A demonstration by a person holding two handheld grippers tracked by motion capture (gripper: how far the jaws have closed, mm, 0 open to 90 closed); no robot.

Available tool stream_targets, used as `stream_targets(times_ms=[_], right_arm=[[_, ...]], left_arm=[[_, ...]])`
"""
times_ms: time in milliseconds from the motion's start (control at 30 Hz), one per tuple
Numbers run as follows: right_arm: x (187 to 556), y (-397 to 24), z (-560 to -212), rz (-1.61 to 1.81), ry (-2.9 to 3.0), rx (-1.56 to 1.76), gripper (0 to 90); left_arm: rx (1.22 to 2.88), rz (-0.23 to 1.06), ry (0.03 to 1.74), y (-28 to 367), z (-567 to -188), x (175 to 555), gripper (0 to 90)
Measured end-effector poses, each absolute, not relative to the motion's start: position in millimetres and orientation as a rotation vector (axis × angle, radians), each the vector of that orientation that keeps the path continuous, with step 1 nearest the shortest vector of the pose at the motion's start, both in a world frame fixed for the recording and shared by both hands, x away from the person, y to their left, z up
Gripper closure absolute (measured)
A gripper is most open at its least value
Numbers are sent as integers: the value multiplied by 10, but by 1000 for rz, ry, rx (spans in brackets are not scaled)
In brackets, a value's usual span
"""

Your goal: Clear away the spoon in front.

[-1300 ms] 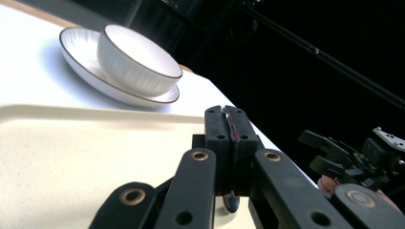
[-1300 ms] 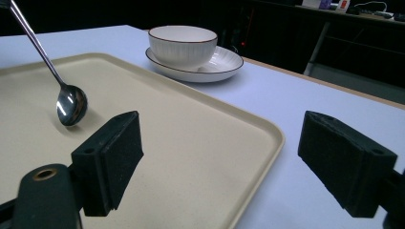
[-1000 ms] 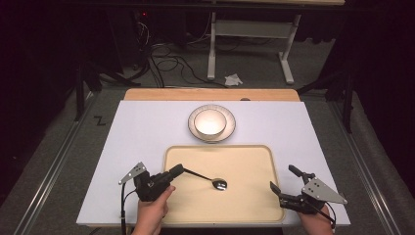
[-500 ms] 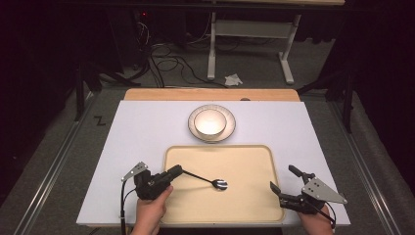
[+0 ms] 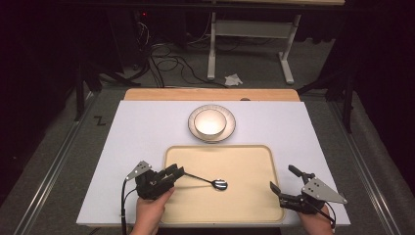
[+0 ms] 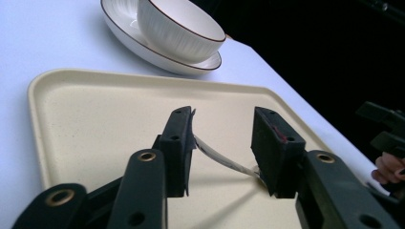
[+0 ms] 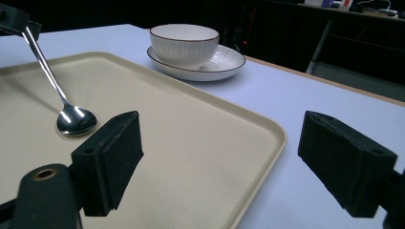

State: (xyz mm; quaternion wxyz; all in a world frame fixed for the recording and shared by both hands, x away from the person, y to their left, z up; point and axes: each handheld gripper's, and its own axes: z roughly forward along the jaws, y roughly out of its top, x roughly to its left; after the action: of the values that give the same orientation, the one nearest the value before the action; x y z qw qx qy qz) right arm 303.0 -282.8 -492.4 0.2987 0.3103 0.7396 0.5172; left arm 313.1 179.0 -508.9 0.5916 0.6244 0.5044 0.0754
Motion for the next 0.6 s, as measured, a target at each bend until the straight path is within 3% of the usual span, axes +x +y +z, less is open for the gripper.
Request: stream_targets(times_ms=[600], right_arm=[[3028, -2825, -4931, 1367, 1971, 832, 160]], left_arm=[[1480, 203, 1179, 1810, -5071, 3145, 509]])
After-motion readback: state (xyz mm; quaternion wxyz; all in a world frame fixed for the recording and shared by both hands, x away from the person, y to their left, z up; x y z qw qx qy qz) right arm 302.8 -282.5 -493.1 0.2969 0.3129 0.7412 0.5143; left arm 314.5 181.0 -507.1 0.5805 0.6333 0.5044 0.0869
